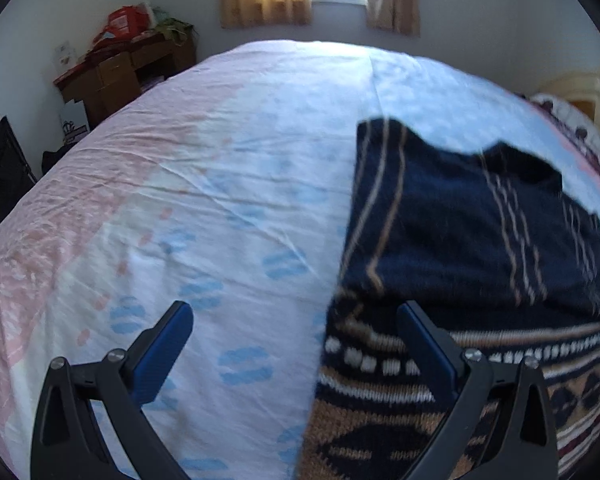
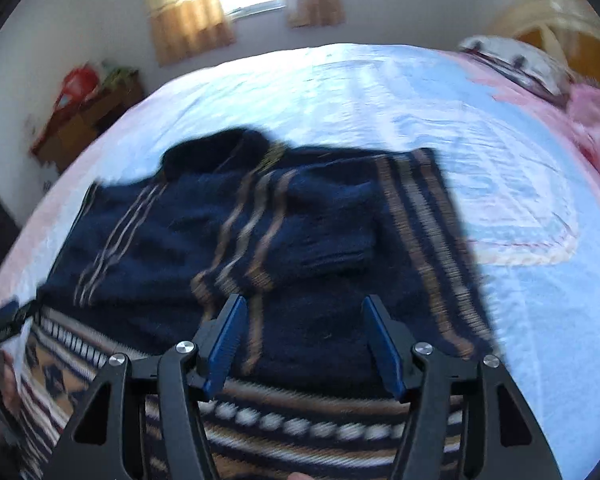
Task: Fold small clothes
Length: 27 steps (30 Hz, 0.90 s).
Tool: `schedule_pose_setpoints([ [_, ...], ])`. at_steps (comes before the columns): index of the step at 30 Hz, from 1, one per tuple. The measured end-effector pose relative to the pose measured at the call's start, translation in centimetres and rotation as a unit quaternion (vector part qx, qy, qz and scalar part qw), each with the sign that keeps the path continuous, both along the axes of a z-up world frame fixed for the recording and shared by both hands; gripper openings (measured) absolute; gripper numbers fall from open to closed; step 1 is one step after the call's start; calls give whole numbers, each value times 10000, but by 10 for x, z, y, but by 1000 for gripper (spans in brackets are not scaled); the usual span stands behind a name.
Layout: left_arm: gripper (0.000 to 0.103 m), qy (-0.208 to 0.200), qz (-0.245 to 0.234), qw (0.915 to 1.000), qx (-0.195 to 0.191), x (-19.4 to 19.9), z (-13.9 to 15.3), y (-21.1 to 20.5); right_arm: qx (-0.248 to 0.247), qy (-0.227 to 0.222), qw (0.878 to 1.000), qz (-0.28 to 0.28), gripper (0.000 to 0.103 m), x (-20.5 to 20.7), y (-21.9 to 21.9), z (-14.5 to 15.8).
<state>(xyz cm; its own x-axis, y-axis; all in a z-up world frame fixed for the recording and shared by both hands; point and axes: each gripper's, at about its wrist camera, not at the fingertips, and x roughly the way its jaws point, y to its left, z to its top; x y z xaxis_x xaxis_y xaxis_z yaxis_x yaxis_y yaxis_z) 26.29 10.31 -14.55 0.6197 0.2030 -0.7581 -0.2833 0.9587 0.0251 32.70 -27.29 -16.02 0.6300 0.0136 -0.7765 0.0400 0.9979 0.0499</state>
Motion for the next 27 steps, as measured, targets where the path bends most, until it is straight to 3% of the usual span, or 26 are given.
schedule_pose_setpoints([
  [5, 103, 35, 28, 10000, 88, 20, -8, 1, 327, 139, 9986, -390, 52, 25, -28, -2],
  [7, 103, 190, 15, 9998, 91, 24, -17, -2, 441, 107, 9983, -370, 43, 35, -30, -2],
  [9, 103, 138, 9, 9999, 96, 21, -19, -3, 403, 234, 9989, -96, 15, 42, -21, -8],
  [12, 103, 260, -87, 9996, -51, 17, -23, -2, -339, 190, 9992, 135, 3, 42, -1, -10],
  [15, 103, 328, -137, 9992, -193, 13, -25, 2, -601, 196, 9979, -163, 0, 45, -9, -10],
  [17, 103, 348, -52, 9989, -305, 8, -24, 7, -478, 216, 9980, -366, 0, 47, -23, -11],
  [22, 103, 375, -228, 9974, -568, -15, -21, 6, -407, 187, 9989, 109, 0, 31, -15, -4],
  [23, 103, 369, -267, 9971, -605, -20, -22, 5, -308, 171, 9992, 169, 3, 25, -14, 0],
  [25, 103, 427, -358, 9972, -506, -31, -23, 3, -260, 183, 9992, 225, 39, 14, -14, 4],
  [26, 103, 469, -469, 9971, -379, -39, -24, -1, -243, 196, 9992, 248, 71, 8, -14, 6],
  [27, 103, 501, -526, 9969, -312, -44, -24, -3, -139, 154, 9994, 292, 73, 1, -15, 9],
])
